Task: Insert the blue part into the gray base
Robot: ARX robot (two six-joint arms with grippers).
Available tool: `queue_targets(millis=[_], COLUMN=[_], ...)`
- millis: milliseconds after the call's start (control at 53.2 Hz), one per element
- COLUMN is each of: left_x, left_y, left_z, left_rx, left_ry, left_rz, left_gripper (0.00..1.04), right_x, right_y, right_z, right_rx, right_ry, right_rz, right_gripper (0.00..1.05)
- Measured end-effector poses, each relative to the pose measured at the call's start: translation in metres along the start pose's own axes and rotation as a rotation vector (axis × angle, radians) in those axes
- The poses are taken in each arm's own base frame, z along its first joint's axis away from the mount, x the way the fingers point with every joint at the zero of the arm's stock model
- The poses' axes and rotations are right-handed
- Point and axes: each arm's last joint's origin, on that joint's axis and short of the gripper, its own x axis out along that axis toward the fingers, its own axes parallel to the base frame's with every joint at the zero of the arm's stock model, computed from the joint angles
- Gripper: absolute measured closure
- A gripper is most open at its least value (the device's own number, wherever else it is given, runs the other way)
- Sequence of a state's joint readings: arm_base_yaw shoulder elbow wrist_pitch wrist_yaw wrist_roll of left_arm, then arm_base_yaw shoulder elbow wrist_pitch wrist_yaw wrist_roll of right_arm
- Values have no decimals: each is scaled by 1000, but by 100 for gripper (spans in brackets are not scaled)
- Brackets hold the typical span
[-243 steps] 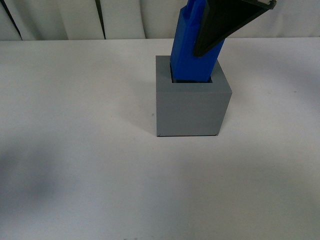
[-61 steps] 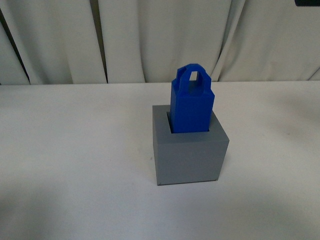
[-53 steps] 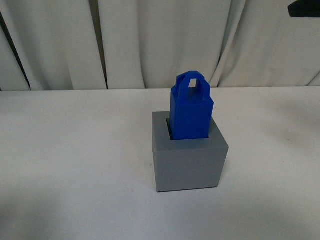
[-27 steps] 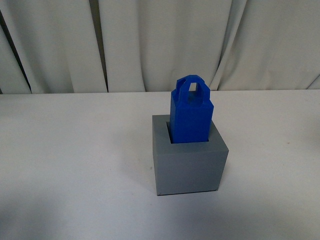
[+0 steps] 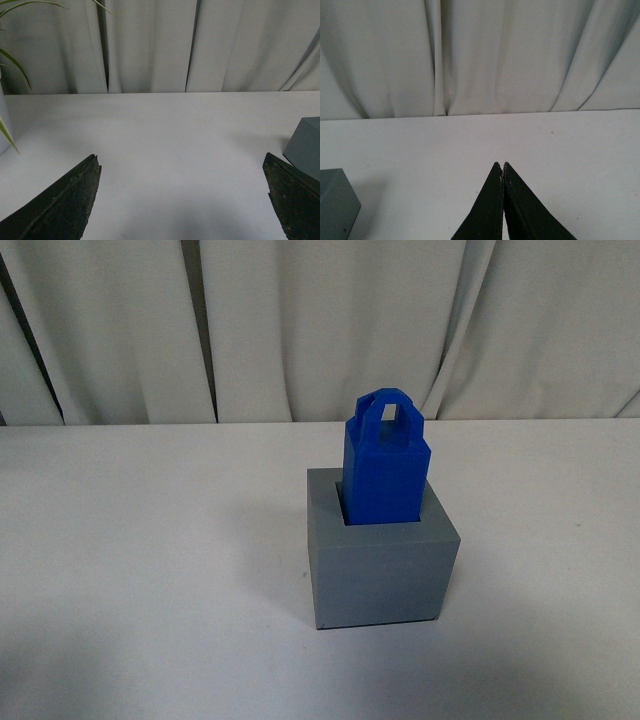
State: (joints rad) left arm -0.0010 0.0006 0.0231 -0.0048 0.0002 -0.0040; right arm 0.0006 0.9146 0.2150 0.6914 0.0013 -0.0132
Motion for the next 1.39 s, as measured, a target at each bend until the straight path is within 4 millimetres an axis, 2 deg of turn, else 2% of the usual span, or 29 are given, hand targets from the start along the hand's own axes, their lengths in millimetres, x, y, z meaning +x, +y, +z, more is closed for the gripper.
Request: queue_targets(millis=[376, 752, 846, 1391], left_x=[0, 0, 0, 0], left_y=[0, 0, 0, 0], left_z=[0, 0, 0, 0], left_rx=[0, 0, 0, 0], left_ry=[0, 0, 0, 0], left_rz=[0, 0, 0, 0], left_gripper=[6, 6, 6, 6], right_x=[-28, -46, -51, -67], right_y=[0, 0, 0, 0], right_z=[-18, -25, -34, -32], right_rx=[0, 1, 1, 2], right_ry=[2, -2, -6, -18], right_rz=[0, 1, 0, 2], right_gripper=[102, 102, 102, 102])
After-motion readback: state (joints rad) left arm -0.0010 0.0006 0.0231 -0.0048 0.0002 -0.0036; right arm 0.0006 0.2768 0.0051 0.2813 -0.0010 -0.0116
